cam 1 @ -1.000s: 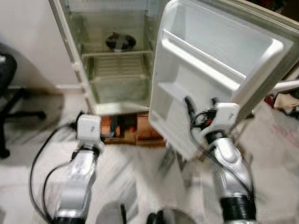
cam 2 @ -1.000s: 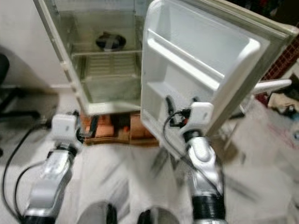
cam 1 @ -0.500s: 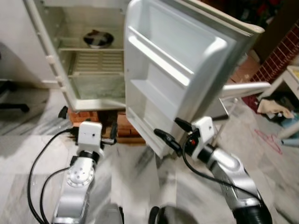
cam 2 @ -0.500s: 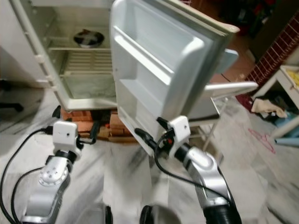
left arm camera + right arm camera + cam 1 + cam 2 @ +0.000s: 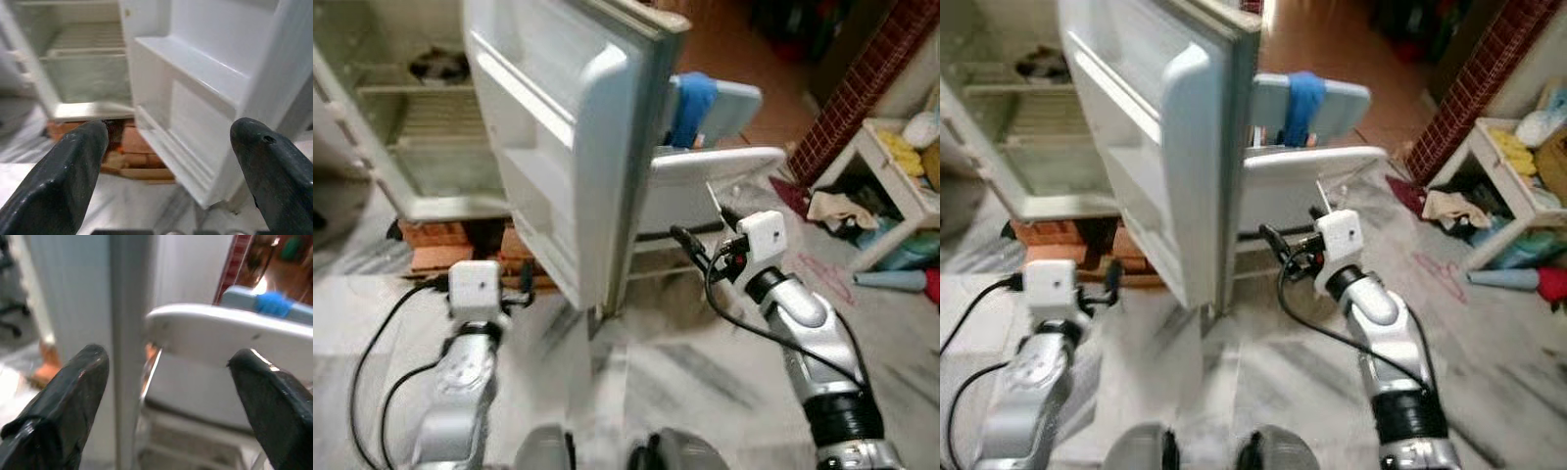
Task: Restocking fridge
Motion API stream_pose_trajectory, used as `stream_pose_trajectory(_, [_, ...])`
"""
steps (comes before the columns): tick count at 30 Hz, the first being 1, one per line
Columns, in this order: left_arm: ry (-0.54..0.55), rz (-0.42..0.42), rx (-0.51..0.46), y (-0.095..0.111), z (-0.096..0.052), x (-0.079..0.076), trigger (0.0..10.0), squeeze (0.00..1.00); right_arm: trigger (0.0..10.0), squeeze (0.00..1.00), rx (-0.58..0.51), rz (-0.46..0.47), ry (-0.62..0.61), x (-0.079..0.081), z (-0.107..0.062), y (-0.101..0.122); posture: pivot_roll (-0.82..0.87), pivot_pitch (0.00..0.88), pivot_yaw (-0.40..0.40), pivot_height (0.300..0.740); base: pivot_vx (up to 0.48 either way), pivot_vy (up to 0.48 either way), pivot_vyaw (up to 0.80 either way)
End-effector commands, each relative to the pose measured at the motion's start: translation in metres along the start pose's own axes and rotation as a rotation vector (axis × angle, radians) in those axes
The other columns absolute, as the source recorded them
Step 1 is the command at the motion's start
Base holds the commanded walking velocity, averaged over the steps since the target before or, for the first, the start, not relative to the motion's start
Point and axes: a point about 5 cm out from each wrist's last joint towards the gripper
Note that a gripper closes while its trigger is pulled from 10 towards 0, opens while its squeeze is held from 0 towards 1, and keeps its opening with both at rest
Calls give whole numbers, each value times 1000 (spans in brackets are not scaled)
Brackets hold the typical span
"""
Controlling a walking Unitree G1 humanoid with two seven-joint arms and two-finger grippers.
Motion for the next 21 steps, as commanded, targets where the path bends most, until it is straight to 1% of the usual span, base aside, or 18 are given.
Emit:
stream_pose_trajectory(1, [23, -19, 3, 0, 0, -3, 10000, 0, 10000, 0, 12, 39, -86, -10, -2, -3, 95, 129, -22, 740, 0, 0, 0])
stream_pose_trajectory(2, [66, -37, -3, 1, 1, 0, 10000, 0, 10000, 0, -19, 62, -96, -7, 1, 2, 97, 128, -22, 740, 0, 0, 0])
stream_pose_trajectory(3, [81, -44, -3, 1, 1, 1, 10000, 0, 10000, 0, -30, 65, -96, -6, 2, 4, 97, 128, -22, 740, 0, 0, 0])
stream_pose_trajectory(5, [91, -49, -2, 1, 1, 2, 10000, 0, 10000, 0, -38, 66, -93, -5, 4, 5, 97, 127, -22, 740, 0, 0, 0])
stream_pose_trajectory(6, [96, -56, 0, 1, 2, 2, 10000, 0, 10000, 0, -60, 72, -99, -2, 6, 8, 97, 125, -24, 740, 0, 0, 431])
stream_pose_trajectory(7, [92, -58, -1, 2, 3, 2, 10000, 0, 10000, 0, -79, 47, -110, 1, 9, 12, 99, 125, -25, 740, 0, 0, 781])
stream_pose_trajectory(10, [91, -66, 1, 1, 3, 2, 10000, 0, 10000, 0, -76, 61, -124, 5, 12, 12, 102, 123, -28, 740, 0, 0, 781])
stream_pose_trajectory(13, [99, -62, -17, 4, 4, 1, 10000, 0, 10000, 0, -79, 128, -180, 6, 18, 14, 117, 112, -30, 740, 0, 0, 781])
stream_pose_trajectory(14, [109, -70, -21, 5, 5, 1, 10000, 0, 10000, 0, -75, 143, -203, 7, 22, 14, 115, 107, -28, 740, 0, 0, 519])
stream_pose_trajectory(15, [109, -70, -21, 5, 5, 1, 10000, 0, 10000, 0, -75, 143, -203, 7, 22, 14, 115, 107, -28, 740, 0, 0, 519])
stream_pose_trajectory(16, [107, -76, -22, 7, 6, 0, 10000, 0, 10000, 0, -76, 161, -228, 8, 27, 18, 109, 104, -27, 740, 0, 0, 444])
stream_pose_trajectory(19, [88, -76, -21, 8, 8, -3, 10000, 0, 10000, 0, -84, 184, -261, 7, 33, 23, 99, 107, -21, 740, 0, 0, 415])
stream_pose_trajectory(20, [80, -76, -15, 6, 9, -5, 10000, 0, 10000, 0, -73, 194, -303, 6, 37, 24, 96, 107, -18, 740, 0, 0, 0])
stream_pose_trajectory(21, [80, -76, -15, 6, 9, -5, 10000, 0, 10000, 0, -73, 194, -303, 6, 37, 24, 96, 107, -18, 740, 0, 0, 0])
Point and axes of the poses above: a point about 5 cm out from each wrist's last joint towards the gripper, its own z axis pointing out of the wrist towards the gripper, its own y axis along the axis of the wrist's last joint, x = y × z, and after that the axes turned 14 degrees about -z, right-handed
